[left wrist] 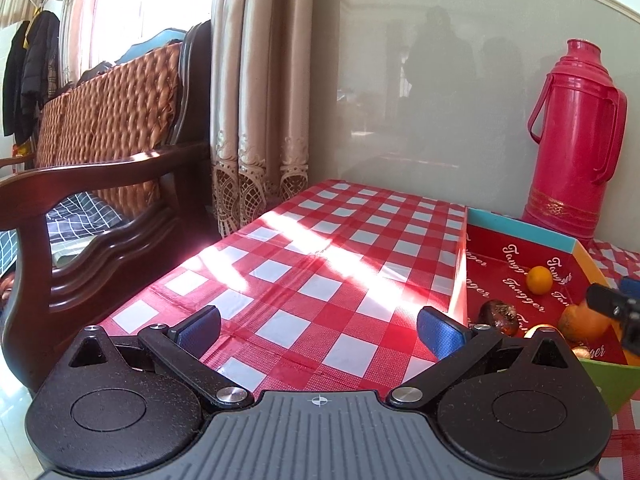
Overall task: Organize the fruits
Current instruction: 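Carry the carrot piece with the right gripper into the box and release, then reach the left gripper to the large orange and close on it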
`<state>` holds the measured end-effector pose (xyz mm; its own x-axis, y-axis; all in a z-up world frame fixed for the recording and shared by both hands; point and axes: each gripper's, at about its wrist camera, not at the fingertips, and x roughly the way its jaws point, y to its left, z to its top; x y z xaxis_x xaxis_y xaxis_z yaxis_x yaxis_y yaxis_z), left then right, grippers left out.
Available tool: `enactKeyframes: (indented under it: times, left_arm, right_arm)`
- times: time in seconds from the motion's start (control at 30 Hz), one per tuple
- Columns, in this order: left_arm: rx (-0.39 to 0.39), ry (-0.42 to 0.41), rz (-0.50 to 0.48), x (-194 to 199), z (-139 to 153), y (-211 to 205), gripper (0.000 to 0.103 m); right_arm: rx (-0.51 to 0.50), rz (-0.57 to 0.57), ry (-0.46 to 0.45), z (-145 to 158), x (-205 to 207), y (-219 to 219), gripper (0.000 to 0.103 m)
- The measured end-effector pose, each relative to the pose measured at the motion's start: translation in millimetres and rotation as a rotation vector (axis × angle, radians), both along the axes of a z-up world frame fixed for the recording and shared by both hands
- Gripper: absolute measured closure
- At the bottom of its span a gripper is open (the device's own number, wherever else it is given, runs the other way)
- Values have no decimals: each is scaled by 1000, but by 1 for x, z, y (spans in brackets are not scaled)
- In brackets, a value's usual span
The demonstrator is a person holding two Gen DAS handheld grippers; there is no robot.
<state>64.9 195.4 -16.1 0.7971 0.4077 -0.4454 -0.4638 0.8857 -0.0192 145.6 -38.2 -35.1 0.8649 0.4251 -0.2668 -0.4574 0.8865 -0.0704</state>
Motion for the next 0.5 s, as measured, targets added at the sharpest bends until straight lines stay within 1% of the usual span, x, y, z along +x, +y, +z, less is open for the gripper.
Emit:
enactKeyframes:
  times: [0.03,0.07,0.13,0.27,0.33,0.5]
  left_arm:
    - [-2,-1,-4,1,0,-1,0]
    - [-3,-1,-8,2,0,-3,0]
    - [-3,-4,-18,4,1,-6,0]
    - [1,-8,-37,8,3,-17,0]
    - [5,-17,-43,8,5,-23,0]
    - [14,-22,-61,13,10,-40,0]
  right_arm:
    - [13,-18,-37,1,-4,-2,6]
    - [42,-23,-80,4,-10,-8,6]
    - [70,-30,-100,10,-12,-18,6]
    - [94,-100,-77,12,-5,-42,6]
    - [103,-140,-80,13,-2,-56,6]
    - [98,-213,-31,11,7,-91,6]
